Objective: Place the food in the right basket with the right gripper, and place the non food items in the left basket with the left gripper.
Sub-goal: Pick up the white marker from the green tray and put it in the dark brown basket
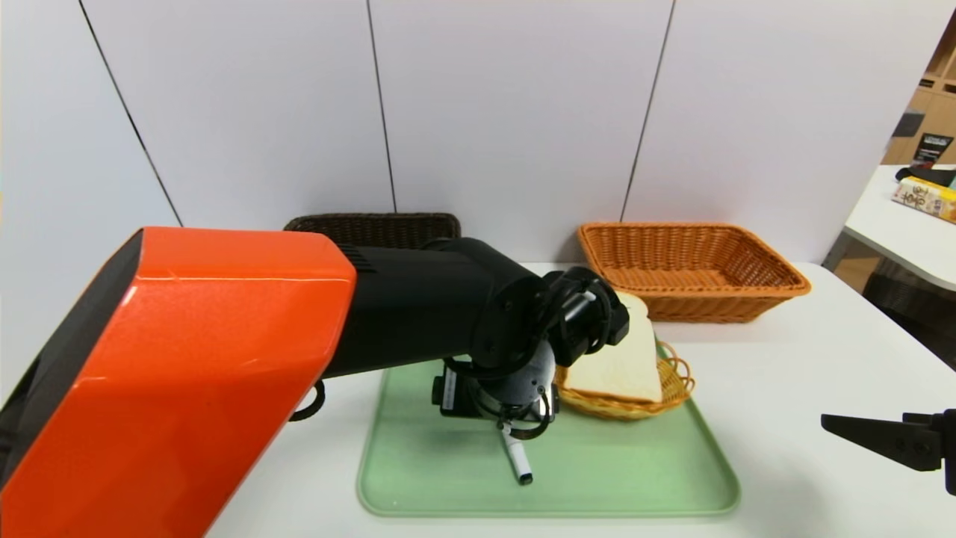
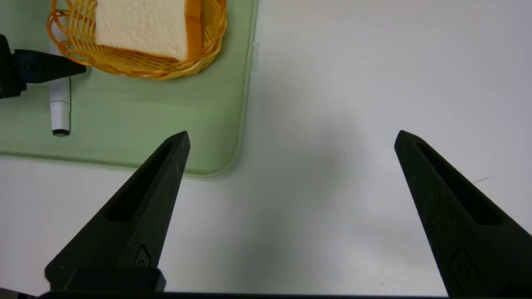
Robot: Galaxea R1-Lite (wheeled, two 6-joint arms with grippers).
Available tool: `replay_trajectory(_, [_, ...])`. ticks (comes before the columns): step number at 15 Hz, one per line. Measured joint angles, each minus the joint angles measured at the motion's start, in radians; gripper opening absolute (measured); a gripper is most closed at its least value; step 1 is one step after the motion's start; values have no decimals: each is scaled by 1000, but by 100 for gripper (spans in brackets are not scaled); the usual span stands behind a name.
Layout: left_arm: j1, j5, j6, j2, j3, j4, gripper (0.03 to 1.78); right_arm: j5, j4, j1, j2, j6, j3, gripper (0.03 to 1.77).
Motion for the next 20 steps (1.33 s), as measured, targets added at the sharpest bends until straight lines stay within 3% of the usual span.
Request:
replay_trajectory(4, [1,-8,-3,20,-4,-3,169,0,0,0,0,0,4,170])
replay_trajectory(15, [6,-126,-23,13,-5,3,169,0,-2,0,5,-1,2,170])
replay_trajectory(19, [9,-128,-23,11,-3,1,169,0,-2,-1,5,-1,2,170])
replay_trajectory(20, [9,-128,-23,10,-3,1,160,0,-1,-1,6,-1,2,170])
